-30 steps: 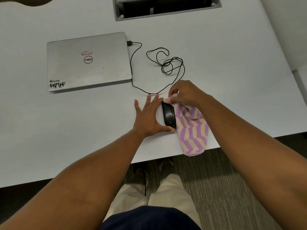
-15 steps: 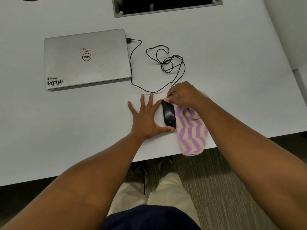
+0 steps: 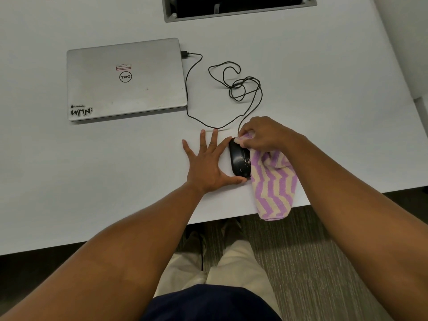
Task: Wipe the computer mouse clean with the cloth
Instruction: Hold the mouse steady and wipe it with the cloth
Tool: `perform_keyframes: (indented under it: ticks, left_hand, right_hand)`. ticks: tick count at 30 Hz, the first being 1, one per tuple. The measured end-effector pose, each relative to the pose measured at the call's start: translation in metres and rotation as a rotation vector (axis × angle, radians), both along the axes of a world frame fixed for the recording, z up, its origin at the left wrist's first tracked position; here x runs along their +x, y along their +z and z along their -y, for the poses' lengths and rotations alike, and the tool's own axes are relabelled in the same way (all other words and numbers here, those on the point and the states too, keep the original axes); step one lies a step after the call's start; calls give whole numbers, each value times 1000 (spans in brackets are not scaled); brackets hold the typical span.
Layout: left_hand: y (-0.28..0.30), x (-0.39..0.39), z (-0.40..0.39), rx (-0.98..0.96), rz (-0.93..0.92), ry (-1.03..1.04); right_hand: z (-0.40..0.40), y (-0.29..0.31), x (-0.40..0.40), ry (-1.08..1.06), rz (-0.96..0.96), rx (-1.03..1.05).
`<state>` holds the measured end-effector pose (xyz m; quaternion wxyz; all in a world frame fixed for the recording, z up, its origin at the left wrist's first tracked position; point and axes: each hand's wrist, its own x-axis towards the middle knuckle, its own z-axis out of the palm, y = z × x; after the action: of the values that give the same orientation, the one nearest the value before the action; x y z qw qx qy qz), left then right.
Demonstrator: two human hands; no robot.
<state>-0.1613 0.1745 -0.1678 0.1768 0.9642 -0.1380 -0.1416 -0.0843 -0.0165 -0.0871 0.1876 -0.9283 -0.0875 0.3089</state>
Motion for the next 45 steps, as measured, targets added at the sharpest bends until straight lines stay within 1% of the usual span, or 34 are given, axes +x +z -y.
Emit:
perform_keyframes:
  ticks: [4,6,10,12,15,17,18,22,24,26,30,32,35,38,40,42,45]
  left_hand:
    - [-1,0,0,-14,-14,12]
    - [-1,0,0,-17,-17,18]
    - [0,0,1,-31,-28,29]
    - [1,0,1,-33,-34,31]
    - [3,0,1,-33,-49,27]
    - [4,0,1,-23,-59,24]
    - [4,1,1,-16,-63,24]
    - [4,1,1,3,-76,22]
    - [3,1,1,-5,-77,24]
    - [3,1,1,-12,-73,25]
    - [3,1,1,-17,-80,33]
    - [3,1,1,-13,-83,33]
    - [4,2,1,-16,-81,33]
    - [2,2,0,-21,-72,29]
    - [1,1,1,-28,-68,31]
    - [0,1,1,-26,-60,33]
    - [0,1,0,-24,-49,36]
  right_hand:
    - [-5,-1,-1,-136,117,63]
    - [-12,-2,0,-164,180,62]
    - [-27,-7,0,-21,233,-46]
    - [-29,-5,0,43,219,-66]
    - [-28,5,4,154,97,-62]
    - [-26,11,8,192,32,-53]
    - [-25,12,9,192,35,-59]
    - [-30,6,8,149,152,-106]
    - [-33,1,5,136,169,-83]
    - [-32,2,3,129,116,-30]
    - [-23,8,2,112,-87,67]
    - [-19,8,2,63,-109,86]
    - [-16,6,5,-7,-23,96]
    - [-14,1,5,-30,104,12]
    - [-12,-3,2,-66,137,13]
    - [-12,-3,0,-76,116,57]
    - [-7,3,-1,-91,-23,152]
